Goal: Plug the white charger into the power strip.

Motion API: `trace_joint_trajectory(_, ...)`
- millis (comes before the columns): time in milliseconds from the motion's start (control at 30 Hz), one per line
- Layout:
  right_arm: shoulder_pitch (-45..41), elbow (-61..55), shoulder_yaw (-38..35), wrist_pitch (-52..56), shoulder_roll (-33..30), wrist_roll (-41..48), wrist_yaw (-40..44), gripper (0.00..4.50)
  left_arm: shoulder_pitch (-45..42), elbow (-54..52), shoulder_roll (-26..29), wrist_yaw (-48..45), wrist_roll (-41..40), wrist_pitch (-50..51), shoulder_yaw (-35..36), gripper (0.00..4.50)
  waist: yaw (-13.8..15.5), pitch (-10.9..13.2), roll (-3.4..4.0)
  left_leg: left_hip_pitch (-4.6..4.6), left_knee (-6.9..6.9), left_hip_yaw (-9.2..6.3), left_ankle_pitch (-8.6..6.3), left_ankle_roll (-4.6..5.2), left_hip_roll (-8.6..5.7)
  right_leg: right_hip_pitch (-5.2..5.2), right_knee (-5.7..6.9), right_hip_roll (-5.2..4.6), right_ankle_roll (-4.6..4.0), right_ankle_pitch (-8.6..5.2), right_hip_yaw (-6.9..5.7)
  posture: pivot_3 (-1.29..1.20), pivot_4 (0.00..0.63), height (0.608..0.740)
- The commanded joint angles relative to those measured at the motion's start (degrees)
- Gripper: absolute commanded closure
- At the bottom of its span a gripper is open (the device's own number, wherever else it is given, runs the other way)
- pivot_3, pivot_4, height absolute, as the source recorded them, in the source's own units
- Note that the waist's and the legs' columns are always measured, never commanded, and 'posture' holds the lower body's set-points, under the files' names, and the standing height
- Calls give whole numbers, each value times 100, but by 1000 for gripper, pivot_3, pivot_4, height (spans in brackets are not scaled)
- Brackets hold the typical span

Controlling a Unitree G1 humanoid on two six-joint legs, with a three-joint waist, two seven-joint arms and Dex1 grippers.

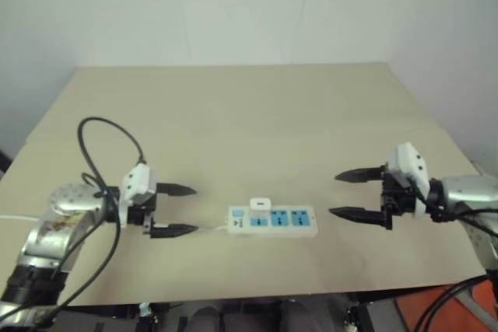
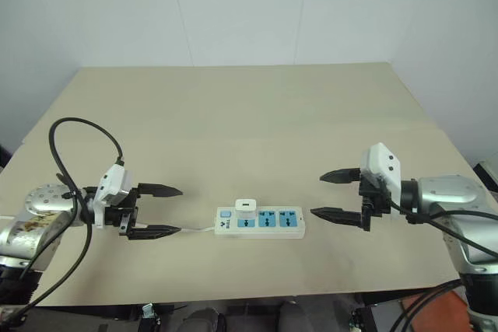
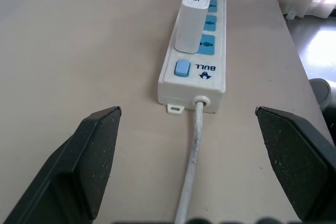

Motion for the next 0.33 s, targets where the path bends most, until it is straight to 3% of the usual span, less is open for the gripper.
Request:
trace_joint_trajectory(33,122,-203,-358,-105,-88,132,-32,0,167,-300,214,26,-246,194,374,32,-5,1,0,0,0,1,0,0,2,-1,0,1,0,0,0,0,150,740)
trace_joint_trajectory(333,141,-111,-213,-357,103,-21,-187,0,528,-607,438,161,-358,341,689,32,2,4,0,-1,-1,2,0,0,1,-2,-1,1,0,0,1,0,150,740)
